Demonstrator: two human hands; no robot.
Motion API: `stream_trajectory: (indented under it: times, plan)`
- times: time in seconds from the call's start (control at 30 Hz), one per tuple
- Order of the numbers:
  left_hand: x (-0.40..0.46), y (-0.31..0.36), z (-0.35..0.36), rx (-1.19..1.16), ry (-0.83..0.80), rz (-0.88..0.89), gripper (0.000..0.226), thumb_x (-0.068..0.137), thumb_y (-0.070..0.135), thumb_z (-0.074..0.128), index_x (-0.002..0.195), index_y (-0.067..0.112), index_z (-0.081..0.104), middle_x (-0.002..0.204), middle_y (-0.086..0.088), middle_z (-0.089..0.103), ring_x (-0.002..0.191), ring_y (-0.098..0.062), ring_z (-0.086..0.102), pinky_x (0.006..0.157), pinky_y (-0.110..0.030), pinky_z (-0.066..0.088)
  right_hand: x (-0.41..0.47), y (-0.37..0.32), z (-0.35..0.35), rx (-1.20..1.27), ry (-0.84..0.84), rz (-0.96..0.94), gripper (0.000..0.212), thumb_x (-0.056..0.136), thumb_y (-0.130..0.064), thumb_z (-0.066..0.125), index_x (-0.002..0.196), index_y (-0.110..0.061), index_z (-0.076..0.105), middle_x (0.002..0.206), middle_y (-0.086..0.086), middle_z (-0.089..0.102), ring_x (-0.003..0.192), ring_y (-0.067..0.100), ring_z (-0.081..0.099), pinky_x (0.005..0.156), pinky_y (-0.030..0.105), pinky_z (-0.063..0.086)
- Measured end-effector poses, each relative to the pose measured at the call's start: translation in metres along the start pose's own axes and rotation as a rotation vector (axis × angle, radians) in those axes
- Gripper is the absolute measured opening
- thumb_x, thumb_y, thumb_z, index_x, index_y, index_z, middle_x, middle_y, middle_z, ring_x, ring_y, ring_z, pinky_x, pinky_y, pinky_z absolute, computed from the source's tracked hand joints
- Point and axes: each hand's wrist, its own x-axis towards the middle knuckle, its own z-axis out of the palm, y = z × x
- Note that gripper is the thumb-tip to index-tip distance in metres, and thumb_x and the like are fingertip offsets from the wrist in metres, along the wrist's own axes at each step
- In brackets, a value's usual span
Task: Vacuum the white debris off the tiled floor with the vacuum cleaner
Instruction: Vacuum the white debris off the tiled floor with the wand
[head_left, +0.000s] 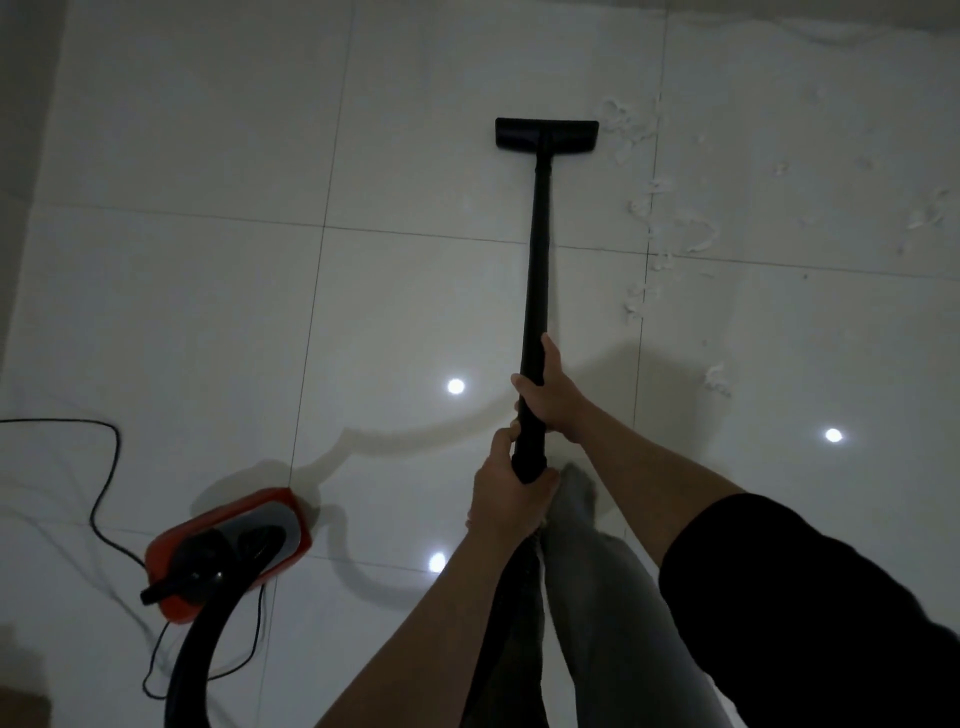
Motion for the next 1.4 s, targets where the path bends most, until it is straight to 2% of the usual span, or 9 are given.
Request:
stream_trajectory:
  times: [0.13,0.37,0.5,0.57,0.63,0.73,0.87,1.27,1.4]
  plan:
    - [0.027,0.028,-0.009,0.042,-0.004,0.032,0.049,0.084,0.02,0.064,0.128,0.023,0.043,0.089,-0.001,0.063,0.068,-0.016,0.059,0.052,-0.014,0.039,0.028,-0.027,-0.01,0.015,-0.02,0.001,0.087,0.099,-0.016,0.051,0.153,-0.033,-0.015,0.085,0.011,0.061,0.069,0.025,0.063,0.08,0.052,0.057]
    - [0.072,0.093,-0.011,0.019,0.002,-0.002,0.049,0.086,0.02,0.064,0.13,0.023,0.042,0.094,-0.006,0.067,0.059,-0.009,0.058,0.048,-0.01,0.042,0.066,-0.081,-0.048,0.016,-0.05,0.018,0.084,0.101,-0.018,0.049,0.153,-0.033,-0.015,0.088,0.01,0.06,0.076,0.025,0.063,0.088,0.056,0.054]
    - [0.099,0.135,-0.013,0.007,0.011,-0.01,0.051,0.086,0.025,0.066,0.13,0.023,0.042,0.099,-0.012,0.069,0.068,-0.024,0.066,0.056,-0.018,0.049,0.091,-0.118,-0.07,0.028,-0.066,0.025,0.083,0.102,-0.016,0.047,0.152,-0.032,-0.017,0.085,0.009,0.059,0.073,0.022,0.061,0.09,0.054,0.053]
    - [0.114,0.153,-0.014,0.013,0.015,-0.017,0.053,0.085,0.024,0.067,0.131,0.023,0.041,0.1,-0.013,0.069,0.081,-0.034,0.069,0.066,-0.028,0.055,0.104,-0.135,-0.08,0.045,-0.073,0.031,0.082,0.102,-0.016,0.046,0.152,-0.032,-0.017,0.081,0.008,0.058,0.07,0.02,0.06,0.087,0.049,0.055]
    - [0.13,0.168,-0.016,0.018,0.018,-0.038,0.054,0.084,0.022,0.067,0.131,0.024,0.042,0.098,-0.011,0.069,0.077,-0.033,0.067,0.075,-0.041,0.058,0.116,-0.152,-0.089,0.061,-0.069,0.041,0.08,0.103,-0.017,0.046,0.153,-0.033,-0.015,0.08,0.007,0.057,0.067,0.018,0.06,0.078,0.042,0.057]
    - [0.155,0.185,-0.019,0.039,0.032,-0.041,0.055,0.082,0.017,0.065,0.131,0.026,0.042,0.094,-0.01,0.069,0.062,-0.021,0.063,0.069,-0.042,0.059,0.136,-0.174,-0.1,0.054,-0.068,0.055,0.08,0.103,-0.019,0.045,0.152,-0.036,-0.015,0.08,0.006,0.057,0.065,0.017,0.061,0.071,0.038,0.057]
    - [0.18,0.206,-0.022,0.055,0.041,-0.037,0.056,0.083,0.014,0.063,0.133,0.025,0.041,0.088,-0.009,0.067,0.051,-0.015,0.06,0.055,-0.03,0.055,0.159,-0.195,-0.111,0.054,-0.068,0.068,0.079,0.103,-0.022,0.045,0.151,-0.04,-0.016,0.077,0.006,0.056,0.067,0.017,0.06,0.07,0.039,0.057]
    - [0.224,0.231,-0.02,0.047,0.03,-0.037,0.058,0.081,0.013,0.061,0.134,0.026,0.04,0.081,-0.009,0.065,0.05,-0.018,0.059,0.058,-0.038,0.058,0.197,-0.223,-0.13,0.065,-0.069,0.08,0.08,0.102,-0.022,0.047,0.151,-0.042,-0.013,0.078,0.004,0.054,0.07,0.016,0.059,0.084,0.05,0.058]
    - [0.225,0.226,-0.021,0.057,0.022,-0.055,0.058,0.081,0.014,0.06,0.134,0.027,0.039,0.077,-0.007,0.064,0.046,-0.014,0.058,0.049,-0.027,0.051,0.199,-0.217,-0.125,0.071,-0.08,0.086,0.081,0.102,-0.022,0.048,0.15,-0.044,-0.013,0.077,0.004,0.054,0.071,0.017,0.059,0.086,0.053,0.056]
